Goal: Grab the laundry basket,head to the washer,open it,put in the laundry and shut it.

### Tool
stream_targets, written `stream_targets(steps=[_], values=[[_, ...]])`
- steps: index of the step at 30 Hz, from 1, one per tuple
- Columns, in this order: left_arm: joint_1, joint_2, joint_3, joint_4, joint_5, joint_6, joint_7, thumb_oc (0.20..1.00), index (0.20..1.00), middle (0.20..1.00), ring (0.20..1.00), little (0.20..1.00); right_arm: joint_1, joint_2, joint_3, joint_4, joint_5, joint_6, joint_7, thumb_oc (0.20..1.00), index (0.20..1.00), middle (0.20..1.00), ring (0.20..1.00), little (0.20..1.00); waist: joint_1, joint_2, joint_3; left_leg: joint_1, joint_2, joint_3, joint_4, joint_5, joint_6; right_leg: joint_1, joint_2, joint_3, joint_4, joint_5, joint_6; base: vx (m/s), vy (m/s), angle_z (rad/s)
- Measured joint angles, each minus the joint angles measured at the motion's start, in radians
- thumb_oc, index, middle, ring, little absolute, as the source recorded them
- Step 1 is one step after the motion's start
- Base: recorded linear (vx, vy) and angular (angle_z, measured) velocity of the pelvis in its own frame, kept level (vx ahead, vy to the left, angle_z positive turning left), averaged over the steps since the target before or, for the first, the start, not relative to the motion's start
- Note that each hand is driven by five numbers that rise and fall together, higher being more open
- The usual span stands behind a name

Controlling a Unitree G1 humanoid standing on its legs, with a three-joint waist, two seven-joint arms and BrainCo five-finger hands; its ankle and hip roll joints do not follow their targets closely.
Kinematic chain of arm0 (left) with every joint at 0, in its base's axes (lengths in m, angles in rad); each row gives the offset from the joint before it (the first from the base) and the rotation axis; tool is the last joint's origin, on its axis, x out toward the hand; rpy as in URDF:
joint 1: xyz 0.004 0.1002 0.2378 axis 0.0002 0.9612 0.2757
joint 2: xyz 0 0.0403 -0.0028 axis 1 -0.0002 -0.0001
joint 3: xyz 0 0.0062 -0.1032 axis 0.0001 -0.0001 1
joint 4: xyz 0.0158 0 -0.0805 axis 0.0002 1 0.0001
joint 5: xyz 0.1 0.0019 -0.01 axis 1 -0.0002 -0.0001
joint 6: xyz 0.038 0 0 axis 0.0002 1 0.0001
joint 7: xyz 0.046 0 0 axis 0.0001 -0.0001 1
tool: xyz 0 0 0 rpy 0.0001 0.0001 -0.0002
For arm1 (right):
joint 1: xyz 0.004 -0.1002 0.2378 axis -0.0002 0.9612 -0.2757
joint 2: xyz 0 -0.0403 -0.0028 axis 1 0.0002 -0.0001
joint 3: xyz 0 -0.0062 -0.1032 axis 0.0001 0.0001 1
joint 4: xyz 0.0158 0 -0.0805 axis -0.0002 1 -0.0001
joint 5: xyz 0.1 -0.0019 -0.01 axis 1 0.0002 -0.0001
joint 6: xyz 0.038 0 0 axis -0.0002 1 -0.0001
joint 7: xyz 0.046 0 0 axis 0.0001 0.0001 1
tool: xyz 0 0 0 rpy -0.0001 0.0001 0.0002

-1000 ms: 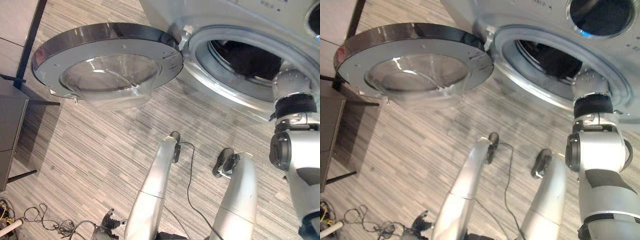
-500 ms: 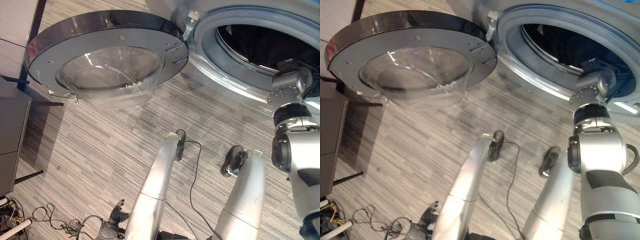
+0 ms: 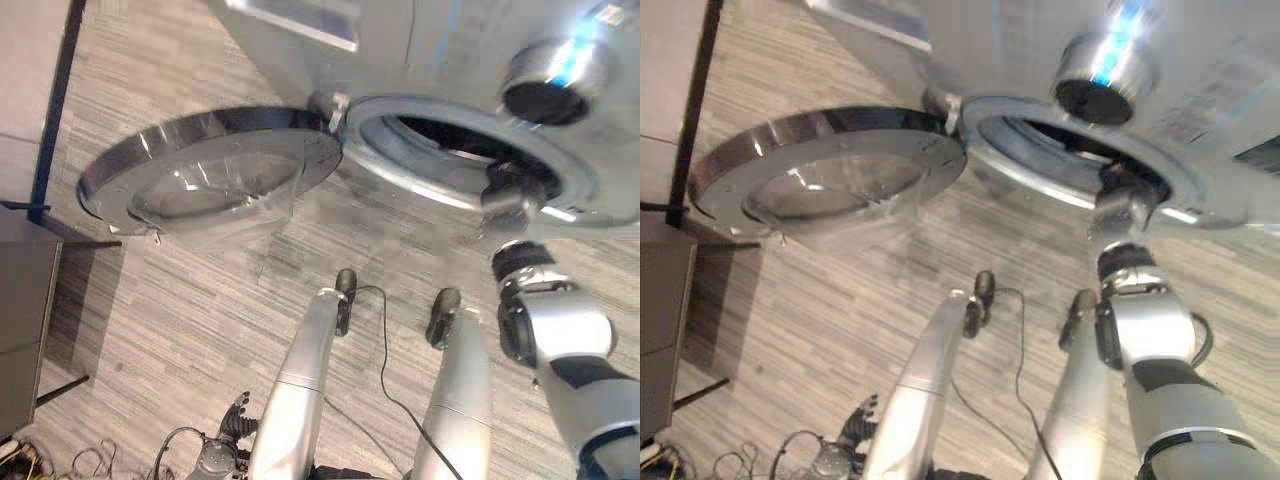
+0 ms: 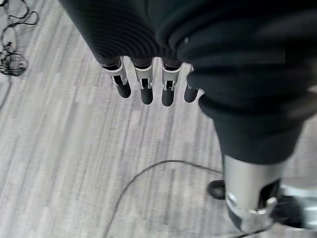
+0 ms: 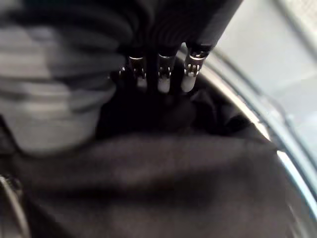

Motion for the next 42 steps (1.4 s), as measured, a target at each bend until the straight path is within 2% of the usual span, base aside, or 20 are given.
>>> stream_targets(steps=[3,5,7,8,13,16,19,22,25,27,29,32,33,34,35,36,37,39,42], values=[[0.002,0.017,0.0,0.017,0.004,0.0,-0.017,1.0,1.0,1.0,1.0,1.0,0.142,0.061,0.045,-0.005,-0.036,0.025,0.003,1.0,1.0,1.0,1.0,1.0,-0.003,-0.048,-0.05,0.115,0.001,-0.004,-0.107,0.027,-0.008,0.106,0.005,-0.015,-0.089,0.015,-0.007,0.0,0.0,0.0],[-0.003,0.016,0.01,0.037,0.008,0.0,-0.024,1.0,1.0,1.0,1.0,1.0,0.223,0.086,0.046,-0.031,-0.068,0.036,0.032,1.0,1.0,1.0,1.0,1.0,-0.009,-0.059,-0.056,0.178,0.007,-0.012,-0.162,0.042,-0.015,0.173,0.011,-0.033,-0.145,0.028,-0.01,-0.09,-0.033,0.01],[-0.028,0.004,0.033,0.121,0.011,-0.001,-0.035,1.0,1.0,1.0,1.0,1.0,0.315,0.115,0.048,-0.056,-0.105,0.059,0.07,1.0,1.0,1.0,1.0,1.0,-0.022,-0.07,-0.062,0.278,0.013,-0.022,-0.274,0.091,-0.022,0.27,0.022,-0.054,-0.254,0.073,-0.011,0.01,-0.04,0.04],[-0.04,-0.004,0.045,0.152,0.012,0.001,-0.037,1.0,1.0,1.0,1.0,1.0,0.335,0.122,0.05,-0.055,-0.112,0.061,0.077,1.0,1.0,1.0,1.0,1.0,-0.025,-0.07,-0.061,0.307,0.018,-0.022,-0.301,0.099,-0.026,0.302,0.023,-0.061,-0.28,0.079,-0.011,0.08,-0.053,0.01],[-0.056,-0.029,0.086,0.27,0.058,0.002,-0.039,1.0,1.0,1.0,1.0,1.0,0.472,0.141,0.036,0.025,-0.141,0.065,0.069,1.0,1.0,1.0,1.0,1.0,-0.035,-0.103,-0.092,0.536,0.02,-0.027,-0.524,0.175,-0.033,0.509,0.038,-0.074,-0.46,0.13,-0.01,0.08,-0.048,-0.04],[-0.052,-0.033,0.111,0.317,0.099,0.003,-0.038,1.0,1.0,1.0,1.0,1.0,0.597,0.143,0.047,0.042,-0.174,0.073,0.069,1.0,1.0,1.0,1.0,1.0,-0.052,-0.112,-0.14,0.645,0.033,-0.043,-0.633,0.207,-0.041,0.629,0.055,-0.102,-0.577,0.164,-0.009,0.09,-0.059,0.03],[-0.042,-0.038,0.154,0.368,0.164,0.008,-0.034,1.0,1.0,1.0,1.0,1.0,0.782,0.15,0.145,0.002,-0.3,0.111,0.094,1.0,1.0,1.0,1.0,1.0,-0.072,-0.134,-0.233,0.768,0.06,-0.049,-0.735,0.23,-0.053,0.774,0.093,-0.124,-0.716,0.208,-0.022,0.14,-0.115,-0.03],[-0.027,-0.043,0.199,0.38,0.201,0.009,-0.036,1.0,1.0,1.0,1.0,1.0,0.941,0.137,0.199,-0.218,-0.361,0.131,0.11,1.0,1.0,1.0,1.0,1.0,-0.083,-0.129,-0.268,0.848,0.067,-0.066,-0.793,0.245,-0.061,0.88,0.107,-0.154,-0.805,0.237,-0.023,0.08,-0.042,0.13],[-0.007,-0.055,0.197,0.377,0.209,0.007,-0.037,1.0,1.0,1.0,1.0,1.0,1.013,0.134,0.19,-0.321,-0.394,0.134,0.137,1.0,1.0,1.0,1.0,1.0,-0.105,-0.135,-0.342,0.885,0.083,-0.069,-0.829,0.25,-0.066,0.923,0.119,-0.158,-0.852,0.24,-0.027,0.15,-0.038,0.04],[0.017,-0.057,0.247,0.375,0.243,0.006,-0.048,1.0,1.0,1.0,1.0,1.0,1.094,0.074,0.209,-0.515,-0.455,0.154,0.161,1.0,1.0,1.0,1.0,1.0,-0.104,-0.134,-0.348,0.939,0.083,-0.065,-0.864,0.256,-0.069,0.977,0.126,-0.16,-0.894,0.255,-0.03,0.07,-0.022,-0.03],[0.044,-0.051,0.263,0.378,0.246,0.008,-0.058,1.0,1.0,1.0,1.0,1.0,1.125,0.009,0.218,-0.609,-0.498,0.144,0.202,1.0,1.0,1.0,1.0,1.0,-0.121,-0.144,-0.371,0.96,0.091,-0.061,-0.877,0.259,-0.068,0.997,0.131,-0.153,-0.912,0.26,-0.03,0.09,-0.018,-0.11],[0.049,-0.05,0.28,0.376,0.275,0.006,-0.077,1.0,1.0,1.0,1.0,1.0,1.237,-0.147,0.206,-0.773,-0.563,0.171,0.266,1.0,1.0,1.0,1.0,1.0,-0.116,-0.147,-0.382,0.993,0.093,-0.052,-0.92,0.27,-0.071,1.029,0.133,-0.153,-0.954,0.274,-0.023,0.09,-0.021,-0.04],[0.058,-0.051,0.3,0.375,0.277,0.006,-0.089,1.0,1.0,1.0,1.0,1.0,1.28,-0.197,0.161,-0.82,-0.597,0.172,0.291,1.0,1.0,1.0,1.0,1.0,-0.121,-0.15,-0.386,1.0,0.093,-0.051,-0.939,0.271,-0.074,1.037,0.134,-0.152,-0.964,0.277,-0.025,0.1,-0.006,-0.02],[0.083,-0.051,0.312,0.376,0.278,0.005,-0.104,1.0,1.0,1.0,1.0,1.0,1.336,-0.252,0.047,-0.859,-0.639,0.17,0.307,1.0,1.0,1.0,1.0,1.0,-0.133,-0.145,-0.396,1.011,0.09,-0.055,-0.943,0.276,-0.066,1.055,0.132,-0.153,-0.982,0.285,-0.026,0.06,0.003,-0.05],[0.094,-0.046,0.328,0.378,0.277,0.005,-0.109,1.0,1.0,1.0,1.0,1.0,1.353,-0.277,-0.039,-0.858,-0.654,0.162,0.308,1.0,1.0,1.0,1.0,1.0,-0.16,-0.16,-0.404,1.016,0.092,-0.051,-0.945,0.273,-0.067,1.06,0.135,-0.15,-0.992,0.287,-0.025,0.07,0.004,0.0],[0.097,-0.047,0.346,0.38,0.278,0.003,-0.125,1.0,1.0,1.0,1.0,1.0,1.385,-0.324,-0.11,-0.877,-0.676,0.157,0.324,1.0,1.0,1.0,1.0,1.0,-0.161,-0.146,-0.409,1.023,0.09,-0.055,-0.943,0.272,-0.066,1.069,0.134,-0.153,-0.991,0.287,-0.025,0.03,0.003,-0.01],[0.104,-0.048,0.348,0.385,0.278,0.001,-0.13,1.0,1.0,1.0,1.0,1.0,1.392,-0.35,-0.196,-0.863,-0.684,0.15,0.325,1.0,1.0,1.0,1.0,1.0,-0.163,-0.151,-0.415,1.023,0.091,-0.054,-0.946,0.271,-0.066,1.07,0.133,-0.153,-0.991,0.287,-0.024,0.04,0.005,-0.02],[0.113,-0.046,0.347,0.385,0.279,0.001,-0.151,1.0,1.0,1.0,1.0,1.0,1.416,-0.41,-0.294,-0.872,-0.687,0.15,0.327,1.0,1.0,1.0,1.0,1.0,-0.189,-0.148,-0.421,1.028,0.093,-0.05,-0.944,0.27,-0.067,1.071,0.136,-0.149,-0.991,0.287,-0.024,0.04,0.007,-0.04],[0.125,-0.047,0.369,0.384,0.278,0.0,-0.177,1.0,1.0,1.0,1.0,1.0,1.467,-0.482,-0.418,-0.925,-0.7,0.143,0.346,1.0,1.0,1.0,1.0,1.0,-0.2,-0.145,-0.427,1.029,0.099,-0.047,-0.947,0.267,-0.071,1.07,0.141,-0.147,-0.993,0.287,-0.025,0.04,0.014,-0.03]])
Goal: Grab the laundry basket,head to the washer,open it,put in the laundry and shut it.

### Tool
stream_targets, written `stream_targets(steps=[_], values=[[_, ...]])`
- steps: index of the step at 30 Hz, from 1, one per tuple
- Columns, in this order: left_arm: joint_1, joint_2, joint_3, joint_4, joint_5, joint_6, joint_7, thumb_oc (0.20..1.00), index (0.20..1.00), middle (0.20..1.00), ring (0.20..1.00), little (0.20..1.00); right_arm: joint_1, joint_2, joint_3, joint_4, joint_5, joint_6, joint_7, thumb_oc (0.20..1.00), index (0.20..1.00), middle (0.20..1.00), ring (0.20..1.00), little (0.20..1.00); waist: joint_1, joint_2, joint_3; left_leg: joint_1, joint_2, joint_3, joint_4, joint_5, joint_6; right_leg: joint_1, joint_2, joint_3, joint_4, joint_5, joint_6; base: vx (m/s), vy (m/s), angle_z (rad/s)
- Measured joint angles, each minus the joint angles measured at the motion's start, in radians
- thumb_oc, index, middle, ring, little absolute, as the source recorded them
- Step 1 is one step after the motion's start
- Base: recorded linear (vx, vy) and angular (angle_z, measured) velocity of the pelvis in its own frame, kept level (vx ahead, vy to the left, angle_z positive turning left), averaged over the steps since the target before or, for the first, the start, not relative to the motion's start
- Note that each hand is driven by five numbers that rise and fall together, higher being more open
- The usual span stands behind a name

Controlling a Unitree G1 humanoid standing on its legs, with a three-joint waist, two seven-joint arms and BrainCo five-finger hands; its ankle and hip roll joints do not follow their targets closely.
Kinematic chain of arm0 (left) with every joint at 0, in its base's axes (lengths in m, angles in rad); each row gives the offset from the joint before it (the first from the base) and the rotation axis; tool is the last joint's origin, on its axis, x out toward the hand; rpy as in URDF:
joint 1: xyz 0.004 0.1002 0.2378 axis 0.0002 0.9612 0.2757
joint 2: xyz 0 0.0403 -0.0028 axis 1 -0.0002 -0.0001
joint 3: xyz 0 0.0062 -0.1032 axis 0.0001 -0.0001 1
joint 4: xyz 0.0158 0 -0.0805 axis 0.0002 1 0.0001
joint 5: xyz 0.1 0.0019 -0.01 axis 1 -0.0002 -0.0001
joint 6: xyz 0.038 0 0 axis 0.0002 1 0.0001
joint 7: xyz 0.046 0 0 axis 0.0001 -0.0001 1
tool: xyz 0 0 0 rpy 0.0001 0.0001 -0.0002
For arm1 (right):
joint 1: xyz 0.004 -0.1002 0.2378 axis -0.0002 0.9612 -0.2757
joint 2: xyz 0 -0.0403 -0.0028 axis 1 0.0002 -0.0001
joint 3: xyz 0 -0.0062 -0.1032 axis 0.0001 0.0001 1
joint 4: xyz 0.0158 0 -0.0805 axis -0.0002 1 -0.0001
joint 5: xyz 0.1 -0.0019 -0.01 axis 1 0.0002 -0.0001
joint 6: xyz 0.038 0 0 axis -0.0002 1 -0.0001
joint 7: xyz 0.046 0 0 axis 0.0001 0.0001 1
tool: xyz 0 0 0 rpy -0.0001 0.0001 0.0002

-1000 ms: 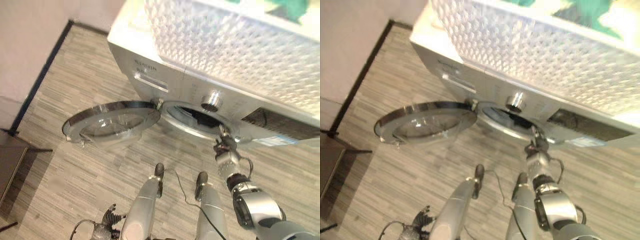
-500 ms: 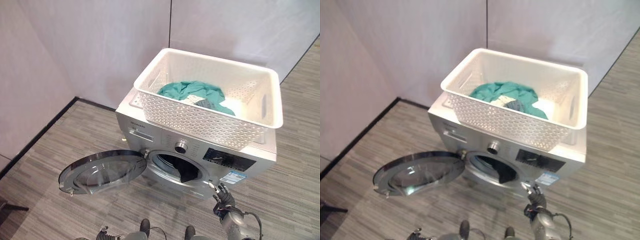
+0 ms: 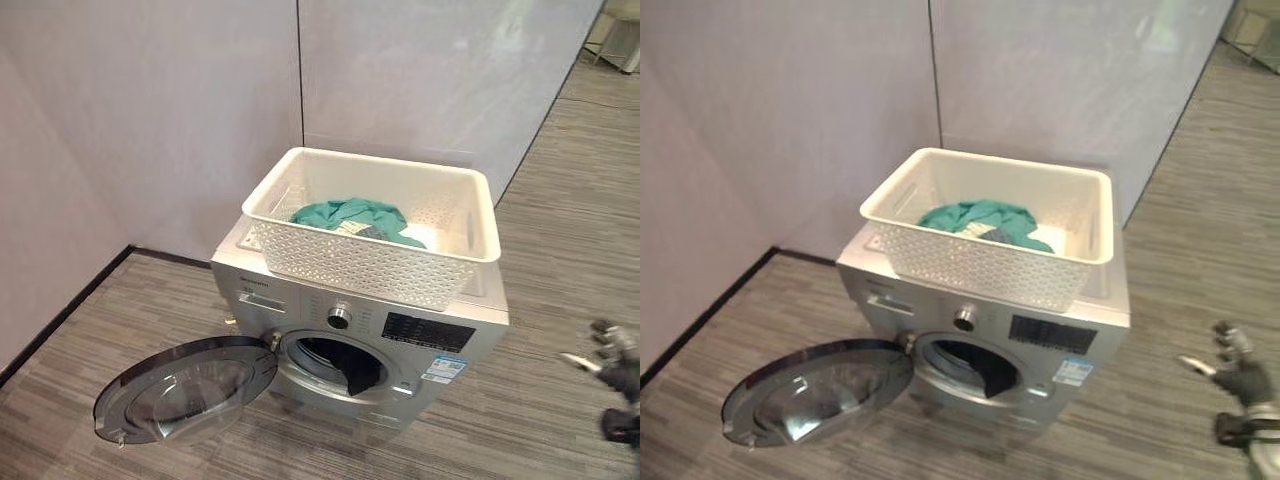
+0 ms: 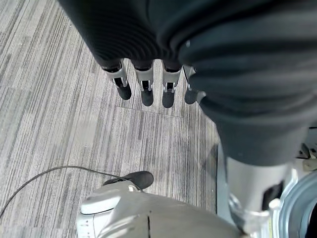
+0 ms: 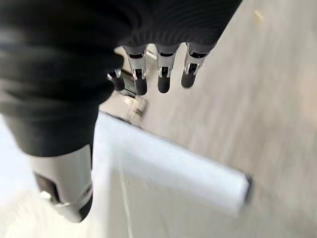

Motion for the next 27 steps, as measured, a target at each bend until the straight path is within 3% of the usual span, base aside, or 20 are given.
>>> stream_targets(steps=[1,5,8,10,13,14,16,17,20,21,22,25,27], values=[[0.009,-0.003,0.015,0.005,0.0,-0.001,-0.015,1.0,1.0,1.0,1.0,1.0,-0.001,-0.046,-0.073,-0.006,-0.017,-0.006,-0.003,1.0,1.0,1.0,1.0,1.0,-0.005,0.005,-0.006,-0.001,0.0,0.0,-0.001,-0.001,-0.001,-0.001,-0.001,0.0,-0.004,-0.002,-0.001,0.02,0.009,-0.07],[0.004,0.0,0.022,0.041,-0.001,-0.001,-0.017,1.0,1.0,1.0,1.0,1.0,-0.142,-0.044,-0.137,-0.088,-0.075,-0.011,-0.098,1.0,1.0,1.0,1.0,1.0,-0.013,-0.004,-0.019,-0.004,0.008,0.002,-0.001,-0.007,-0.001,-0.005,0.007,0.005,-0.006,-0.003,-0.003,0.03,0.011,-0.03],[-0.008,0.003,0.001,0.038,0.006,0.0,-0.015,1.0,1.0,1.0,1.0,1.0,-0.341,-0.07,-0.06,-0.066,-0.144,-0.048,-0.172,1.0,1.0,1.0,1.0,1.0,0.016,-0.007,-0.029,-0.009,0.007,-0.002,-0.001,-0.004,-0.004,-0.007,0.007,-0.002,-0.006,0.001,-0.001,0.0,0.002,0.01],[-0.026,0.004,-0.038,0.021,0.007,-0.001,-0.013,1.0,1.0,1.0,1.0,1.0,-0.479,-0.287,0.108,-0.058,-0.202,-0.056,-0.175,1.0,1.0,1.0,1.0,1.0,0.056,-0.004,-0.036,-0.019,0.002,-0.014,0.004,0.001,-0.005,-0.019,0.003,-0.007,-0.006,0.003,0.002,0.0,0.01,0.2],[-0.029,0.011,-0.041,0.028,0.004,0.0,-0.014,1.0,1.0,1.0,1.0,1.0,-0.691,-0.348,0.232,-0.029,-0.221,-0.079,-0.172,1.0,1.0,1.0,1.0,1.0,0.111,-0.041,-0.042,-0.038,-0.002,-0.033,0.006,0.018,-0.008,-0.023,0.007,-0.031,0.0,0.005,-0.003,0.01,0.013,0.23],[-0.028,0.011,-0.055,0.029,0.004,0.0,-0.013,1.0,1.0,1.0,1.0,1.0,-0.772,-0.375,0.305,0.0,-0.237,-0.077,-0.168,1.0,1.0,1.0,1.0,1.0,0.116,-0.046,-0.04,-0.036,-0.004,-0.034,0.006,0.018,-0.008,-0.022,0.006,-0.032,0.002,0.006,-0.004,0.0,0.0,0.0],[-0.031,0.027,-0.101,0.024,0.003,0.002,-0.017,1.0,1.0,1.0,1.0,1.0,-1.128,-0.486,0.721,0.172,-0.281,-0.066,-0.159,1.0,1.0,1.0,1.0,1.0,0.121,-0.048,-0.039,-0.038,-0.006,-0.036,0.006,0.018,-0.008,-0.02,0.003,-0.032,0.001,0.008,0.001,0.0,0.004,0.06],[-0.054,0.04,-0.113,0.026,0.002,-0.001,-0.019,1.0,1.0,1.0,1.0,1.0,-1.19,-0.542,0.809,0.198,-0.313,-0.065,-0.129,1.0,1.0,1.0,1.0,1.0,0.144,-0.057,-0.034,-0.043,-0.007,-0.05,0.006,0.02,-0.008,-0.022,0.002,-0.044,0.002,0.008,0.001,0.01,0.009,0.23],[-0.075,0.049,-0.104,0.042,0.002,0.002,-0.019,1.0,1.0,1.0,1.0,1.0,-1.39,-0.521,0.978,0.232,-0.363,-0.051,-0.082,1.0,1.0,1.0,1.0,1.0,0.153,-0.089,-0.017,-0.056,-0.006,-0.057,0.006,0.023,-0.009,-0.028,0.005,-0.057,0.002,0.004,-0.001,0.02,0.01,0.15],[-0.072,0.055,-0.105,0.046,-0.005,0.005,-0.021,1.0,1.0,1.0,1.0,1.0,-1.672,-0.545,1.369,0.277,-0.406,-0.047,-0.048,1.0,1.0,1.0,1.0,1.0,0.156,-0.096,-0.009,-0.062,-0.008,-0.059,0.006,0.022,-0.009,-0.025,0.004,-0.061,0.002,0.003,0.002,0.02,-0.002,0.17],[-0.081,0.072,-0.104,0.042,-0.005,0.003,-0.032,1.0,1.0,1.0,1.0,1.0,-1.732,-0.573,1.468,0.282,-0.443,-0.055,-0.004,1.0,1.0,1.0,1.0,1.0,0.167,-0.111,-0.007,-0.067,-0.008,-0.076,0.006,0.023,-0.009,-0.028,0.005,-0.072,0.002,-0.001,0.002,0.02,-0.003,0.28],[-0.077,0.082,-0.096,0.05,-0.005,0.005,-0.047,1.0,1.0,1.0,1.0,1.0,-1.818,-0.54,1.593,0.285,-0.478,-0.05,0.081,1.0,1.0,1.0,1.0,1.0,0.188,-0.15,-0.003,-0.091,-0.017,-0.109,0.006,0.027,-0.01,-0.038,0.001,-0.089,0.002,-0.007,-0.003,0.02,-0.005,0.28],[-0.071,0.082,-0.094,0.051,-0.005,0.006,-0.052,1.0,1.0,1.0,1.0,1.0,-1.784,-0.495,1.585,0.273,-0.478,-0.045,0.121,1.0,1.0,1.0,1.0,1.0,0.201,-0.146,0.009,-0.091,-0.019,-0.113,0.006,0.028,-0.01,-0.037,-0.001,-0.09,0.002,-0.007,-0.003,0.02,-0.004,0.12]])
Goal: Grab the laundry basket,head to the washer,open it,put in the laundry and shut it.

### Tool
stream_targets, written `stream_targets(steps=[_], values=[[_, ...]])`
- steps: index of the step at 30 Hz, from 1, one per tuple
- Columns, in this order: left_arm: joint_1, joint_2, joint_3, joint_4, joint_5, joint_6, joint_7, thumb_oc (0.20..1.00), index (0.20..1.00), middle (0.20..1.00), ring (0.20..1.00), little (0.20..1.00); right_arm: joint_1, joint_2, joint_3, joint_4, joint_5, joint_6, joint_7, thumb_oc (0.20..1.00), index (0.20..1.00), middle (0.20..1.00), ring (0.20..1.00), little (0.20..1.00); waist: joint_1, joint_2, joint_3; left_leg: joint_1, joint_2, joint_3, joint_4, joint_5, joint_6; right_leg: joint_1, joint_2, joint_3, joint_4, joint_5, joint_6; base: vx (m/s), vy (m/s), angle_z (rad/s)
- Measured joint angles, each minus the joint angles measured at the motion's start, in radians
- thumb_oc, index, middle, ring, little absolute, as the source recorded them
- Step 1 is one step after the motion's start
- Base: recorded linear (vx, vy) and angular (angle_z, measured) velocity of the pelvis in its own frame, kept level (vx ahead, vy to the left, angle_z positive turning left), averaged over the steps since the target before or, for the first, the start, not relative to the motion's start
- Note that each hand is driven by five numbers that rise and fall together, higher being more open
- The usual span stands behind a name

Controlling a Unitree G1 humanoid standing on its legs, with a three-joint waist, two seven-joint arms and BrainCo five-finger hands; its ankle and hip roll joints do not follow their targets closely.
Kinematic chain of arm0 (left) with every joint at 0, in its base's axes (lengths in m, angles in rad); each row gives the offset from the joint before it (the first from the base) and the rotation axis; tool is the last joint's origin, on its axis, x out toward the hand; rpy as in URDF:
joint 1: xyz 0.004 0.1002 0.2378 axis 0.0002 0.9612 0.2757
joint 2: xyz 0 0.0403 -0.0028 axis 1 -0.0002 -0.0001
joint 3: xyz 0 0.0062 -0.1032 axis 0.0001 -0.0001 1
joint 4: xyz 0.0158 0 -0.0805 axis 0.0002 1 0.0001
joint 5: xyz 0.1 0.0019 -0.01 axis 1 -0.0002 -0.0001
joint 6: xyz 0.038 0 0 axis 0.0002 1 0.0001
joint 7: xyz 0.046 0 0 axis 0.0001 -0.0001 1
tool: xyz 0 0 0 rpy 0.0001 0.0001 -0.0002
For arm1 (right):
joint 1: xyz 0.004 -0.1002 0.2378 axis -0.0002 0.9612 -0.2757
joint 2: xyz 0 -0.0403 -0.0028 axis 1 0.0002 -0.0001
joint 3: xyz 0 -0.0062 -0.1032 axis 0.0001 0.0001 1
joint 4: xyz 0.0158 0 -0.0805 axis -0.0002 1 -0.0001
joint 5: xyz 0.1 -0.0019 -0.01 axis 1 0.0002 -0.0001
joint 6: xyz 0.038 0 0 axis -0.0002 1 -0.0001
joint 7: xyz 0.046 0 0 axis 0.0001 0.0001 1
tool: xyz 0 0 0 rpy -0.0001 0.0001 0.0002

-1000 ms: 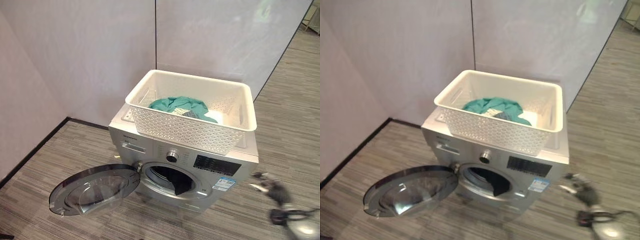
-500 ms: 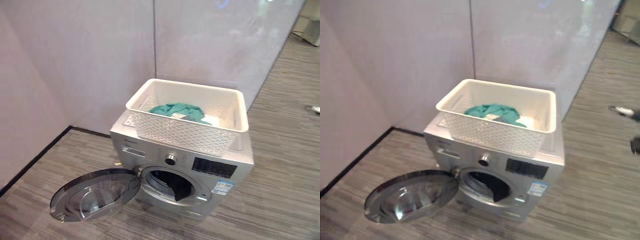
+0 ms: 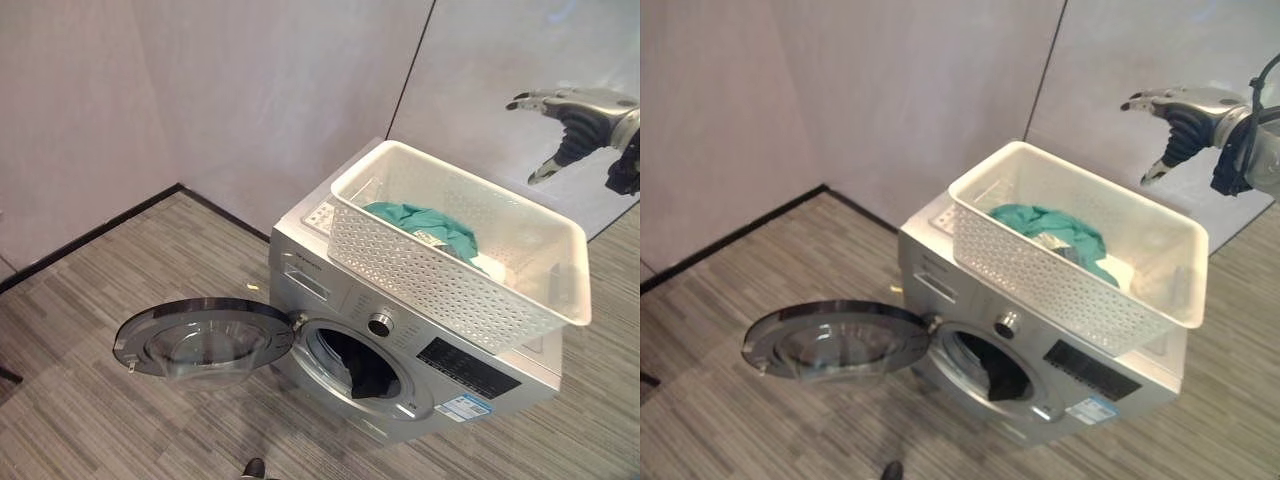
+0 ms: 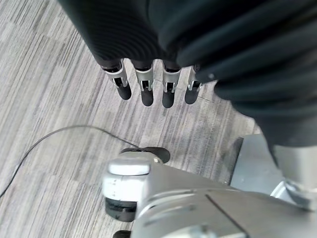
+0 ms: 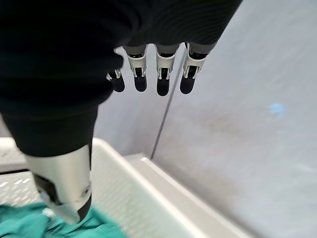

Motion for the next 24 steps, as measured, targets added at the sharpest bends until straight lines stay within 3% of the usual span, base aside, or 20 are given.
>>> stream_targets(steps=[9,16,22,23,24], values=[[-0.001,0.009,-0.003,-0.013,0.0,0.001,-0.004,1.0,1.0,1.0,1.0,1.0,0.325,0.117,-0.113,0.032,-0.097,0.009,0.065,1.0,1.0,1.0,1.0,1.0,0.012,-0.01,0.029,-0.018,-0.002,-0.022,0.0,0.007,-0.002,-0.006,0.001,-0.026,0.0,-0.003,0.0,0.0,-0.002,0.09],[-0.011,0.026,-0.015,-0.019,0.002,0.001,-0.004,1.0,1.0,1.0,1.0,1.0,0.386,0.232,-0.109,0.05,-0.201,0.023,0.086,1.0,1.0,1.0,1.0,1.0,0.014,-0.021,0.047,-0.036,0.006,-0.02,0.0,0.009,-0.006,-0.027,0.008,-0.021,0.0,0.0,-0.004,-0.01,-0.003,-0.02],[-0.028,0.04,-0.019,-0.018,0.011,0.001,-0.003,1.0,1.0,1.0,1.0,1.0,0.375,0.259,-0.131,0.039,-0.268,0.036,0.098,1.0,1.0,1.0,1.0,1.0,0.027,-0.046,0.046,-0.056,0.009,-0.018,0.0,0.012,-0.01,-0.048,0.01,-0.019,0.0,0.003,-0.005,-0.03,-0.007,-0.02],[-0.03,0.04,-0.019,-0.018,0.011,0.001,-0.003,1.0,1.0,1.0,1.0,1.0,0.368,0.259,-0.129,0.041,-0.272,0.038,0.099,0.918,0.918,0.918,0.918,0.918,0.028,-0.047,0.046,-0.062,0.009,-0.018,0.0,0.012,-0.011,-0.054,0.011,-0.018,0.0,0.003,-0.006,-0.04,-0.001,0.0],[-0.032,0.04,-0.018,-0.018,0.011,0.001,-0.002,1.0,1.0,1.0,1.0,1.0,0.357,0.259,-0.129,0.045,-0.275,0.037,0.103,0.253,0.253,0.253,0.253,0.253,0.028,-0.049,0.046,-0.068,0.01,-0.018,0.001,0.013,-0.012,-0.06,0.011,-0.018,0.0,0.006,-0.006,0.0,0.0,0.0]])
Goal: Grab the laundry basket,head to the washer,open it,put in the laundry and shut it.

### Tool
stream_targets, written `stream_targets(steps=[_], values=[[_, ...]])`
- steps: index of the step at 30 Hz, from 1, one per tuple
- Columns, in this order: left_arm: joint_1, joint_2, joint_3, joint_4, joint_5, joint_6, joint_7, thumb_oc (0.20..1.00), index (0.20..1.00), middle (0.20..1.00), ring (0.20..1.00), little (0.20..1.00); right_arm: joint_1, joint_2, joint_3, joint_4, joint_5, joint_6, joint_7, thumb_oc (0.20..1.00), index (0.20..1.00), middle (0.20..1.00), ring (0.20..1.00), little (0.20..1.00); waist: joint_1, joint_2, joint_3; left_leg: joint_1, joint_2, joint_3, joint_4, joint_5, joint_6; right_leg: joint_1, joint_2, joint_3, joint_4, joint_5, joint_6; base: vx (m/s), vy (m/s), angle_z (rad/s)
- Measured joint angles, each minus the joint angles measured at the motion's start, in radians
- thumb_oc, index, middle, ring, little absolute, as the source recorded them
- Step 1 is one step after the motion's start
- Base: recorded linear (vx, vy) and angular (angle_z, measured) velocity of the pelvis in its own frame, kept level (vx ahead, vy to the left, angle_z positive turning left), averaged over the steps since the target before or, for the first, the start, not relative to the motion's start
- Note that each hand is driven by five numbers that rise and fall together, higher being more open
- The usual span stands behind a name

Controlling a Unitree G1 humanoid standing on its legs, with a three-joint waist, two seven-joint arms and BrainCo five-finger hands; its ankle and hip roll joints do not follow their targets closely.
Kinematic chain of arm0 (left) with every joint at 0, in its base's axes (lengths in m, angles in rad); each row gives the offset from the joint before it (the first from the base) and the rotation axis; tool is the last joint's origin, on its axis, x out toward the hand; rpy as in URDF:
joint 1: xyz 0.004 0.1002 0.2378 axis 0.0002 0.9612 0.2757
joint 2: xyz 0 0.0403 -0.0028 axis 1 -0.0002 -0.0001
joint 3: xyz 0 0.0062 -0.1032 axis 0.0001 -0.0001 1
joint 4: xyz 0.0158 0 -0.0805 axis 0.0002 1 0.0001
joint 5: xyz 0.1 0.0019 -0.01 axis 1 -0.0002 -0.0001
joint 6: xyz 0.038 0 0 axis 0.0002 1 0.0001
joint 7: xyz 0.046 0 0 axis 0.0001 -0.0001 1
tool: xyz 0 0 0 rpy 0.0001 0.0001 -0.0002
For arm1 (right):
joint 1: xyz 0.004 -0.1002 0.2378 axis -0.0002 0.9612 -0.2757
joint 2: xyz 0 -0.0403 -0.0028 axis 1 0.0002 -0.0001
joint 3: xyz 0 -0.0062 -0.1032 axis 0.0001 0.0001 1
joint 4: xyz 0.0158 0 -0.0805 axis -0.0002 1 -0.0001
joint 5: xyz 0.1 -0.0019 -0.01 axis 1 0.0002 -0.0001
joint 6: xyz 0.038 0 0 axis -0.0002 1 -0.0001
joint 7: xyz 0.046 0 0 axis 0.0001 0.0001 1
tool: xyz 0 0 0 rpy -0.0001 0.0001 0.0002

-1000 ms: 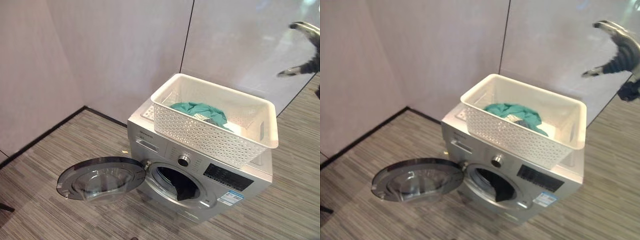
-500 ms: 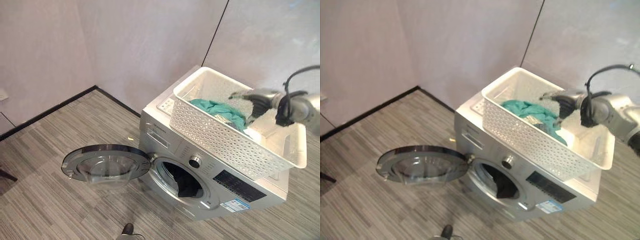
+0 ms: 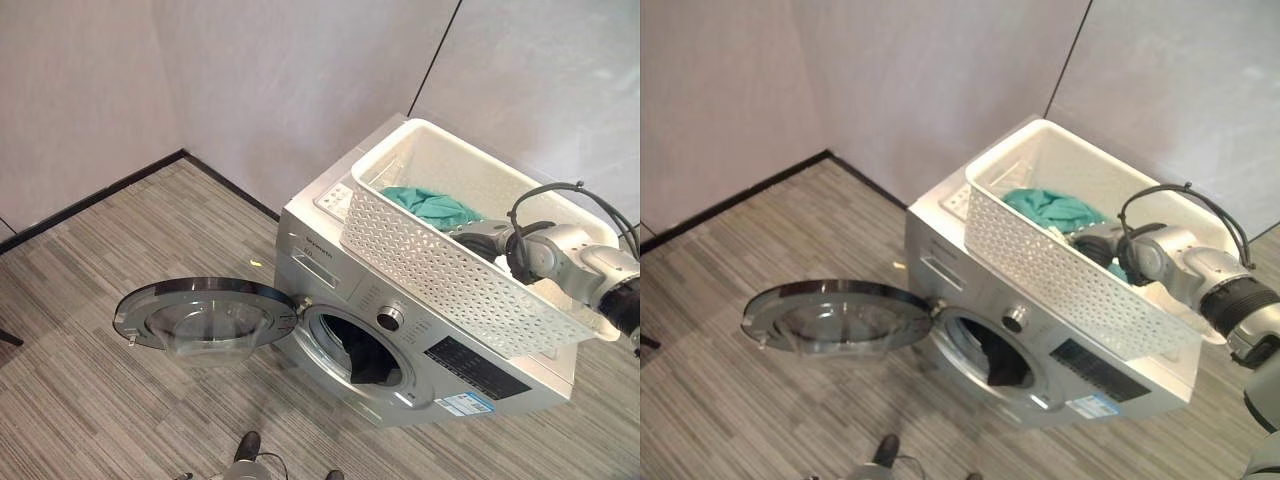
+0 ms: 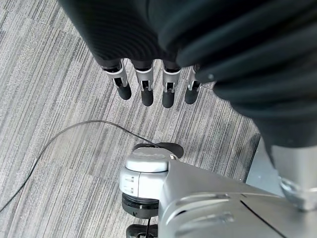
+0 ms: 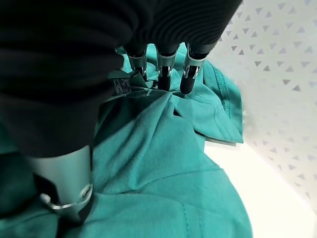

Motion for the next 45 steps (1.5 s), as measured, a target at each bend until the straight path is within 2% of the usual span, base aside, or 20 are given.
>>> stream_targets(steps=[1,6,13,17,19,22,26,28,31,35,38,42,43,44,45], values=[[-0.002,0.0,0.0,0.001,0.0,0.0,0.0,1.0,1.0,1.0,1.0,1.0,-0.004,0.002,0.001,0.006,0.0,0.0,0.001,0.2,0.2,0.2,0.2,0.2,0.002,-0.001,0.002,-0.002,0.0,0.0,0.0,0.001,-0.001,-0.002,0.0,0.0,0.0,0.001,0.001,0.0,0.0,0.0],[-0.009,-0.001,0.0,0.008,0.0,0.001,0.001,1.0,1.0,1.0,1.0,1.0,-0.024,0.021,-0.022,0.021,-0.001,0.008,-0.005,0.2,0.2,0.2,0.2,0.2,0.003,-0.002,0.006,0.0,0.001,0.01,0.0,0.001,-0.001,-0.003,0.0,0.008,-0.002,0.002,0.001,0.01,0.001,-0.04],[-0.018,-0.002,0.007,0.012,0.002,0.001,0.008,1.0,1.0,1.0,1.0,1.0,0.005,0.039,-0.081,0.094,-0.041,0.006,-0.072,0.2,0.2,0.2,0.2,0.2,0.001,0.0,0.007,0.017,0.0,0.021,0.0,0.001,-0.001,0.007,-0.002,0.022,0.0,0.005,0.001,0.02,-0.016,-0.05],[-0.015,-0.006,0.007,0.009,0.002,0.001,0.009,1.0,1.0,1.0,1.0,1.0,0.084,0.042,-0.261,0.144,-0.026,0.013,-0.127,0.2,0.2,0.2,0.2,0.2,0.001,0.007,0.008,0.037,0.0,0.022,-0.001,0.0,0.0,0.025,-0.003,0.024,0.0,0.005,0.001,0.01,-0.026,0.0],[-0.018,-0.008,0.005,0.009,0.002,0.0,0.01,1.0,1.0,1.0,1.0,1.0,0.147,0.073,-0.444,0.221,0.049,0.019,-0.165,0.2,0.2,0.2,0.2,0.2,0.001,0.011,0.007,0.043,0.0,0.022,-0.001,0.0,0.001,0.034,-0.002,0.022,0.0,0.004,0.002,0.0,0.0,0.0],[-0.014,-0.014,-0.002,0.01,0.002,0.001,0.014,1.0,1.0,1.0,1.0,1.0,0.153,0.073,-0.514,0.299,0.147,0.071,-0.226,0.2,0.2,0.2,0.2,0.2,-0.002,0.03,-0.004,0.057,0.001,0.022,-0.001,-0.001,0.001,0.049,-0.001,0.023,0.0,0.004,0.002,0.0,-0.01,-0.01],[-0.012,-0.049,-0.003,0.011,0.002,0.002,0.021,1.0,1.0,1.0,1.0,1.0,0.149,0.097,-0.66,0.356,0.309,0.092,-0.315,0.2,0.2,0.2,0.2,0.2,-0.001,0.073,-0.031,0.071,0.001,0.021,-0.001,-0.001,0.002,0.062,-0.001,0.023,0.0,0.004,0.002,0.0,0.0,0.0],[-0.012,-0.058,-0.003,0.009,0.0,0.002,0.022,1.0,1.0,1.0,1.0,1.0,0.136,0.105,-0.672,0.365,0.369,0.094,-0.342,0.2,0.2,0.2,0.2,0.2,-0.002,0.085,-0.041,0.076,0.003,0.021,0.0,0.0,0.002,0.068,0.002,0.023,0.0,0.005,0.001,0.0,0.0,0.0],[0.003,-0.069,-0.004,0.006,-0.003,0.002,0.039,1.0,1.0,1.0,1.0,1.0,0.116,0.151,-0.75,0.335,0.47,0.09,-0.41,0.2,0.2,0.2,0.2,0.2,-0.009,0.103,-0.053,0.091,0.003,0.021,-0.001,-0.001,0.002,0.083,0.002,0.022,0.0,0.003,0.0,0.0,0.0,0.0],[0.009,-0.081,-0.026,-0.018,-0.018,0.002,0.061,1.0,1.0,1.0,1.0,1.0,0.081,0.206,-0.799,0.296,0.566,0.083,-0.486,0.2,0.2,0.2,0.2,0.2,-0.009,0.113,-0.06,0.104,0.003,0.021,-0.001,-0.001,0.002,0.094,0.002,0.024,0.0,0.003,0.0,0.0,0.001,0.01],[0.029,-0.079,-0.068,-0.113,-0.021,-0.001,0.073,1.0,1.0,1.0,1.0,1.0,0.069,0.257,-0.851,0.266,0.638,0.05,-0.545,0.2,0.2,0.2,0.2,0.2,-0.004,0.122,-0.064,0.111,0.002,0.018,-0.001,0.0,0.004,0.105,0.001,0.021,0.0,0.003,-0.001,-0.03,0.022,0.05],[0.111,-0.056,-0.082,-0.387,-0.089,0.001,0.072,1.0,1.0,1.0,1.0,1.0,0.064,0.299,-0.866,0.192,0.689,0.039,-0.574,0.2,0.2,0.2,0.2,0.2,0.004,0.14,-0.067,0.122,0.0,0.009,-0.001,0.003,0.008,0.119,-0.001,0.016,-0.005,0.003,-0.001,-0.05,0.026,0.04],[0.207,0.018,-0.086,-0.674,-0.135,-0.001,0.054,1.0,1.0,1.0,1.0,1.0,0.068,0.299,-0.868,0.135,0.701,0.035,-0.577,0.2,0.2,0.2,0.2,0.2,-0.003,0.145,-0.064,0.122,0.0,-0.001,-0.002,0.004,0.007,0.123,0.0,0.004,-0.004,0.001,0.0,-0.04,0.02,0.24],[0.218,0.052,-0.07,-0.772,-0.165,-0.029,0.042,1.0,1.0,1.0,1.0,1.0,0.067,0.298,-0.868,0.123,0.706,0.016,-0.578,0.2,0.2,0.2,0.2,0.2,0.003,0.158,-0.069,0.122,-0.002,-0.007,-0.002,0.004,0.007,0.129,-0.001,-0.007,-0.005,-0.001,0.001,-0.04,0.017,0.23],[0.214,0.07,-0.064,-0.796,-0.175,-0.031,0.039,1.0,1.0,1.0,1.0,1.0,0.063,0.299,-0.868,0.123,0.707,0.014,-0.578,0.2,0.2,0.2,0.2,0.2,0.006,0.166,-0.074,0.122,-0.002,-0.008,-0.002,0.004,0.007,0.129,-0.001,-0.008,-0.005,-0.001,0.001,-0.03,0.014,0.16]])
